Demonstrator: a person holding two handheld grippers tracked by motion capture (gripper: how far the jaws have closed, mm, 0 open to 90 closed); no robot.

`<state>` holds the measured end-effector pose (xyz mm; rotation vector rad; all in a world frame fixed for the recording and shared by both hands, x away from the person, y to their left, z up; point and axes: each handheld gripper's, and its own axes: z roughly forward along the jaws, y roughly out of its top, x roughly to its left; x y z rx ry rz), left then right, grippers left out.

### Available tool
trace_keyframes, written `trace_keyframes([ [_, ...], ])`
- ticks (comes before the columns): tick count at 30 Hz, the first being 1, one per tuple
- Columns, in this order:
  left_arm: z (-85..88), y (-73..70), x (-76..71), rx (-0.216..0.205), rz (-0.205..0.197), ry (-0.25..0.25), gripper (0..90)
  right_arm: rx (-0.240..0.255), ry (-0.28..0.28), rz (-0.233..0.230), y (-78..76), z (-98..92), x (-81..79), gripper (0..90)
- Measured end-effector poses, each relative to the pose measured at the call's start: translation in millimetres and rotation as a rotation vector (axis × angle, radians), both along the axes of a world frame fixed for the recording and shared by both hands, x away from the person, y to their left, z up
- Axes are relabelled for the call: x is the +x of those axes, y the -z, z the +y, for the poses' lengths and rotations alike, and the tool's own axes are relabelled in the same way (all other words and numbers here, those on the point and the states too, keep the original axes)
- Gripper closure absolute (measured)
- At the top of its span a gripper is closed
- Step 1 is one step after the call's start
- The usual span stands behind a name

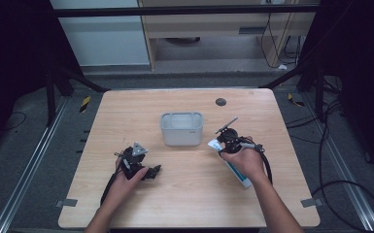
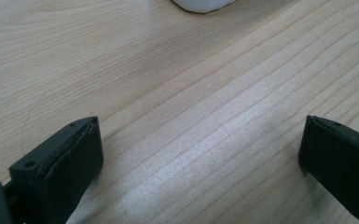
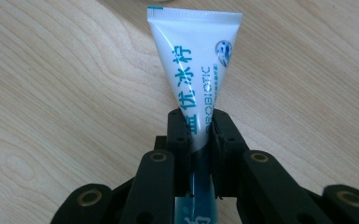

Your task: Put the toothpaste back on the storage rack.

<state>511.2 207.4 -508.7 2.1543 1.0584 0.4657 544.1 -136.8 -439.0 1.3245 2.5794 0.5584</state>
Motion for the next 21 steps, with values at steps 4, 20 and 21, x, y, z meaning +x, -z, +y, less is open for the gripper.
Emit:
trace_keyframes([
  [4, 0.0, 0.0, 0.0, 0.000, 0.000, 0.000, 0.0, 0.017, 0.002, -0.025, -13.2, -0.7, -1.4, 79.8],
  [20, 0.0, 0.0, 0.0, 0.000, 0.000, 0.000, 0.0, 0.083, 0.008, -0.122, -45.3, -3.0, -1.9, 79.8],
  [21, 0.0, 0.0, 0.0, 0.000, 0.000, 0.000, 0.0, 0.083, 0.008, -0.122, -45.3, -3.0, -1.9, 79.8],
])
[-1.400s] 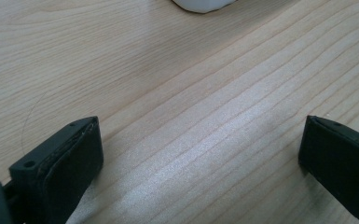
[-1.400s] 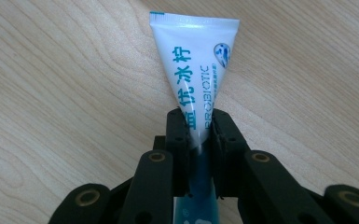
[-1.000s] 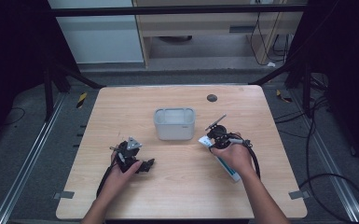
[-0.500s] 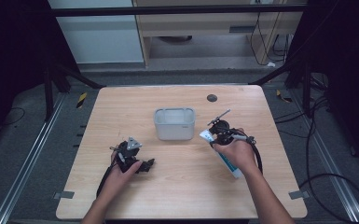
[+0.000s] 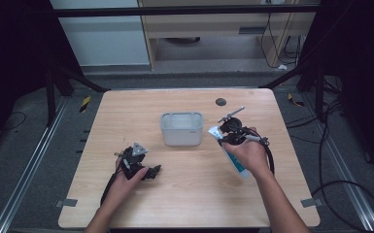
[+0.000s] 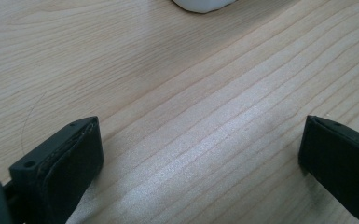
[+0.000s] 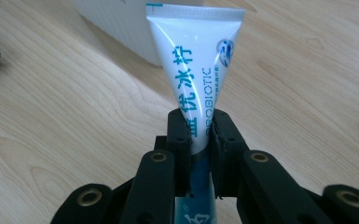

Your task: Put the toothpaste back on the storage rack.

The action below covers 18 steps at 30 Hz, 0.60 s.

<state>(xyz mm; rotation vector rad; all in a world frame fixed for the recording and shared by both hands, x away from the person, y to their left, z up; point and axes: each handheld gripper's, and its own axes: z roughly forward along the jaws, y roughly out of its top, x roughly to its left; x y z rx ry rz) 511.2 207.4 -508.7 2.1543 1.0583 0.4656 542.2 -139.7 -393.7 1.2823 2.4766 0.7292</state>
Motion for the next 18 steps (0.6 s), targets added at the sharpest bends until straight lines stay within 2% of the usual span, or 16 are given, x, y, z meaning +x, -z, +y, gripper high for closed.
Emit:
trace_keyframes([
  [1, 0.0, 0.0, 0.0, 0.000, 0.000, 0.000, 0.0, 0.017, 0.011, -0.018, -3.7, 0.4, -0.8, 79.8],
  [4, 0.0, 0.0, 0.0, 0.000, 0.000, 0.000, 0.0, 0.037, 0.017, -0.034, -8.7, 0.5, -1.5, 79.8],
  [8, 0.0, 0.0, 0.0, 0.000, 0.000, 0.000, 0.0, 0.047, 0.016, -0.061, -14.2, 1.5, -2.1, 79.8],
  [16, 0.0, 0.0, 0.0, 0.000, 0.000, 0.000, 0.0, 0.093, 0.010, -0.146, -28.8, 7.4, -5.0, 79.8],
  [18, 0.0, 0.0, 0.0, 0.000, 0.000, 0.000, 0.0, 0.101, 0.011, -0.152, -29.7, 8.5, -5.2, 79.8],
])
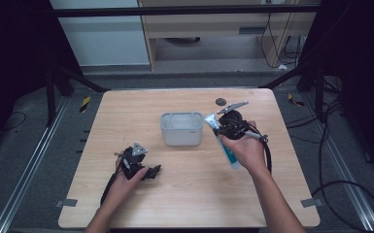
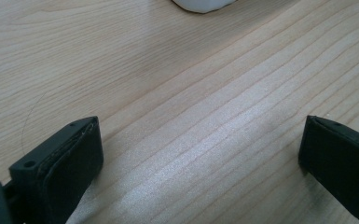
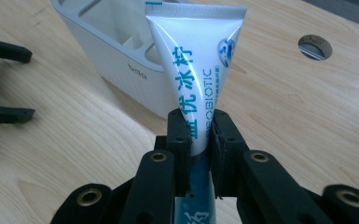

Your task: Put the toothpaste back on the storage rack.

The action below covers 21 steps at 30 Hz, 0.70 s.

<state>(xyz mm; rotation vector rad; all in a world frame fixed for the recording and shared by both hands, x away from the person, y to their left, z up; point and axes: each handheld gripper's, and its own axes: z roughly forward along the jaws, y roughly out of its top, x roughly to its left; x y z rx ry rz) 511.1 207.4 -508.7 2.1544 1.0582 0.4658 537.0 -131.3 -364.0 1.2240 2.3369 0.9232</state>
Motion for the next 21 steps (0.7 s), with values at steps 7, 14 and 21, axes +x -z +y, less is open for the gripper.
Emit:
trace_keyframes([
  [7, 0.0, 0.0, 0.0, 0.000, 0.000, 0.000, 0.0, 0.026, 0.005, -0.035, -5.3, 4.0, 0.1, 79.8],
  [14, -0.1, 0.1, 0.0, -0.003, -0.001, -0.001, 0.0, 0.040, 0.011, -0.057, -9.4, 5.0, -0.3, 79.8],
  [21, -0.2, 0.2, 0.0, -0.004, -0.001, -0.002, 0.0, 0.051, 0.015, -0.074, -16.8, 5.2, -1.0, 79.8],
])
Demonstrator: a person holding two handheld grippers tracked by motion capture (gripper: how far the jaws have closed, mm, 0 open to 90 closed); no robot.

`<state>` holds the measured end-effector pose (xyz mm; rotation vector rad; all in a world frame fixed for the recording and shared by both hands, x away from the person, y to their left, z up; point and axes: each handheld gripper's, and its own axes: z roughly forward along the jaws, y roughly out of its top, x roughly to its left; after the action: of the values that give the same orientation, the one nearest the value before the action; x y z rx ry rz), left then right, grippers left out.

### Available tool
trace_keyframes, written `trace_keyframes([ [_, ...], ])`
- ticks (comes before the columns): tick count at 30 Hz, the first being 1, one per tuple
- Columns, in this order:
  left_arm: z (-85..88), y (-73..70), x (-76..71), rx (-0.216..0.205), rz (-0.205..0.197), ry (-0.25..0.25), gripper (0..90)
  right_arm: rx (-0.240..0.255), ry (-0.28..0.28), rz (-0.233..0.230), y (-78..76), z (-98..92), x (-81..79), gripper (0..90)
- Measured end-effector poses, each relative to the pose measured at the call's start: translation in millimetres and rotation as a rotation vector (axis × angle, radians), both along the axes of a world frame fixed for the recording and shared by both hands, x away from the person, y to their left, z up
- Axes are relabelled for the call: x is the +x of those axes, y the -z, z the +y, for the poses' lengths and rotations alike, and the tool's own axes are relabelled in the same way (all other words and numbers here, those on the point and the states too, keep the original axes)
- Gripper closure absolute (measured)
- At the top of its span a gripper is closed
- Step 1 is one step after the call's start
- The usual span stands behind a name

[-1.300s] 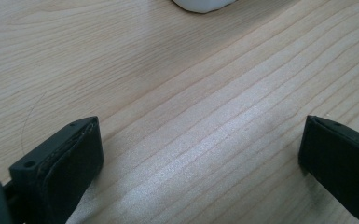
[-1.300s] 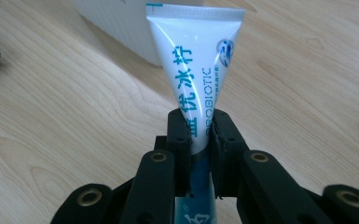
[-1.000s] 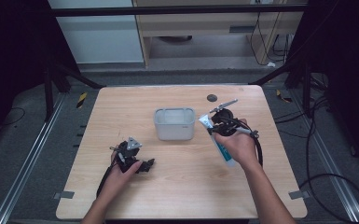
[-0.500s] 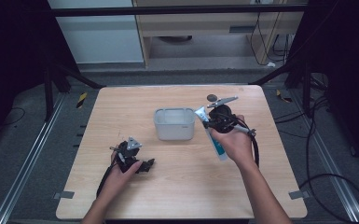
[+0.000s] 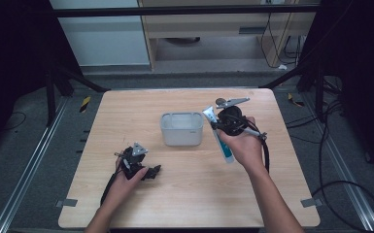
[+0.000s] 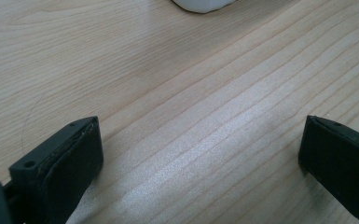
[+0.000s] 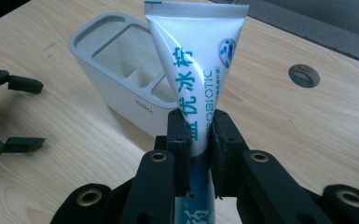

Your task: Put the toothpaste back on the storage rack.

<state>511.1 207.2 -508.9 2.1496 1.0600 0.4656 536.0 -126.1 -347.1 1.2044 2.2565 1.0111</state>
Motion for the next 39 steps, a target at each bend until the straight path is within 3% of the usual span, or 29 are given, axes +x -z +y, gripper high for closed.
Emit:
trace_keyframes([
  [23, 0.1, -0.1, 0.1, 0.002, -0.001, 0.001, 0.0, 0.062, 0.019, -0.099, -29.1, 15.1, 0.9, 79.8],
  [39, 0.2, -0.1, 0.4, 0.002, -0.001, 0.004, 0.0, 0.101, 0.016, -0.168, -51.8, 36.6, 11.9, 79.7],
])
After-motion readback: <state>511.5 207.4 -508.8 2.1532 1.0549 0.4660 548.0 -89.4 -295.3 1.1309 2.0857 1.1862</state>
